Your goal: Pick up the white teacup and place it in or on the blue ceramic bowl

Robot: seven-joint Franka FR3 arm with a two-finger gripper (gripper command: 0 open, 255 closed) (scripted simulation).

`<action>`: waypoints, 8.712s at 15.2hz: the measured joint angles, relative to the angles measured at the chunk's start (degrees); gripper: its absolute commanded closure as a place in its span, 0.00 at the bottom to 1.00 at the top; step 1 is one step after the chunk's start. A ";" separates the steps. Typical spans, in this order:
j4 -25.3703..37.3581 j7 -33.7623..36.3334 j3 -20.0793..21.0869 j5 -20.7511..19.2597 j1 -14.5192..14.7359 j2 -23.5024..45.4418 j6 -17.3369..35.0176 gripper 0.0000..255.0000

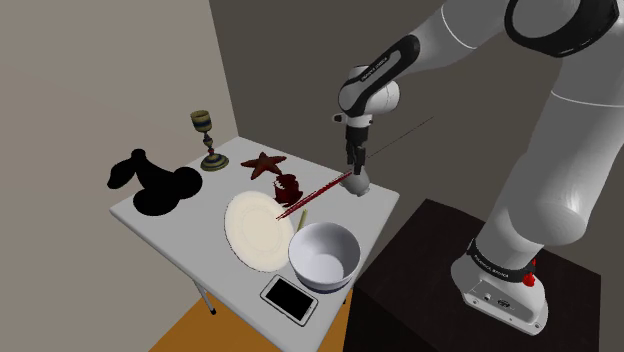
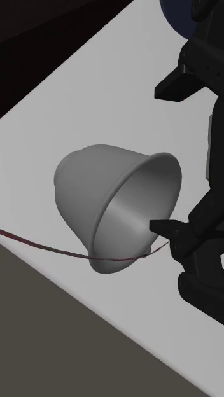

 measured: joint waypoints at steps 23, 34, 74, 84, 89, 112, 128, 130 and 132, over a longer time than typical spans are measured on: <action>-0.30 0.32 0.06 -0.25 0.15 -0.59 -0.21 1.00; 2.01 3.51 -0.18 -3.47 0.22 -6.62 -7.94 1.00; 3.00 33.87 17.39 -0.93 10.81 -27.74 -24.83 1.00; 7.13 47.15 26.56 2.89 16.16 -26.74 -24.92 1.00; 5.22 47.57 27.45 3.36 16.56 -25.86 -21.97 1.00; -7.21 43.99 29.16 6.28 17.43 -20.63 -3.99 1.00; -5.54 43.89 29.13 5.12 15.90 -21.70 -7.29 0.00; -3.89 43.98 28.59 4.67 15.57 -22.80 -10.10 0.00; -3.56 44.08 28.48 4.59 15.53 -23.27 -10.96 0.00</action>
